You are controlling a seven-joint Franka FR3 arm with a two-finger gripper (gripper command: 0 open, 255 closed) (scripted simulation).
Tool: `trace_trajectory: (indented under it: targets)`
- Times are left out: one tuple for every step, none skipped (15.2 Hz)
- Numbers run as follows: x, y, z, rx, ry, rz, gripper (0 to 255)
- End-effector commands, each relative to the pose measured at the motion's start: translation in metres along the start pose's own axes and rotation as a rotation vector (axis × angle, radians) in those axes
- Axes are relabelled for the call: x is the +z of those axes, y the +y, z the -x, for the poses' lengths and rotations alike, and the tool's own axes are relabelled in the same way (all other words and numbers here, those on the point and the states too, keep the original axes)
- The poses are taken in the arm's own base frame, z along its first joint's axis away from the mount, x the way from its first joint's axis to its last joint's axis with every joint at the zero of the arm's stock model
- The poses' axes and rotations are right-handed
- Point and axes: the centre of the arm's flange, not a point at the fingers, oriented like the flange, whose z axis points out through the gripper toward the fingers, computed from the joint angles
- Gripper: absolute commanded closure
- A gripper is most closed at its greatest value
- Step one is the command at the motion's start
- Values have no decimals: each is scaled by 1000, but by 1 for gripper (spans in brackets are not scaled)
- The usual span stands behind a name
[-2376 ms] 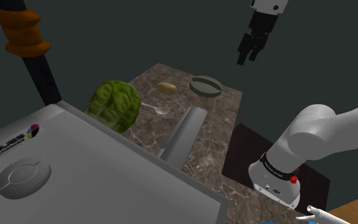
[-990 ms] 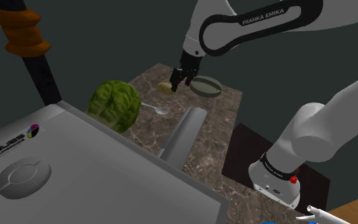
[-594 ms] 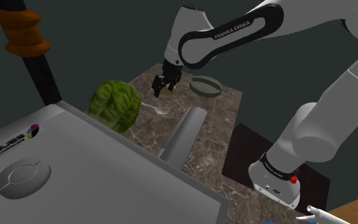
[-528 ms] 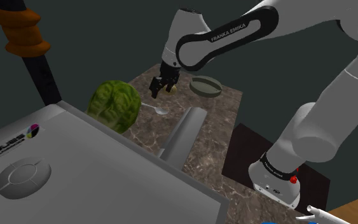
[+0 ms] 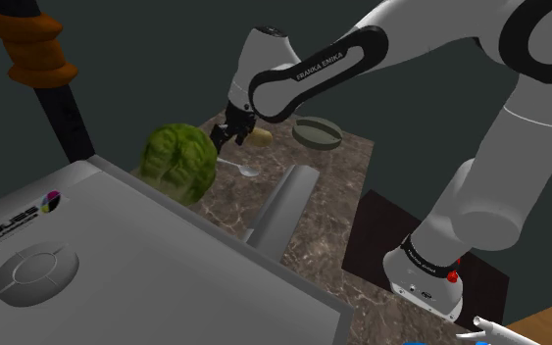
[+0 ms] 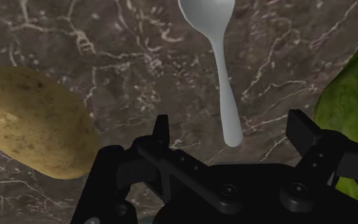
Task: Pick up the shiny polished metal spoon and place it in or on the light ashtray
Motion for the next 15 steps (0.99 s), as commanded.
trace_trajectory:
  targets:
    - [24,-8,7,-16,-26,-1,0]
    - [29,-8,7,-16,-26,-1,0]
    - [34,-8,7,-16,-26,-1,0]
    - [37,-8,7,-16,-26,-1,0]
    - [37,-8,7,-16,-26,-1,0]
    - [37,-8,7,-16,-26,-1,0]
    - [37,-8,7,-16,-26,-1,0]
    - [37,-8,7,-16,-26,-1,0]
    - [37,-8,7,-16,-26,-1,0]
    - [37,-8,7,-16,-26,-1,0]
    - [37,-8,7,-16,-26,-1,0]
    - [37,-8,7,-16,-26,-1,0]
    - [35,-12,8,-16,-26,-1,255]
    - [37,-12,8,-16,-26,-1,255]
    - [36,-13,8,-16,-26,-1,255]
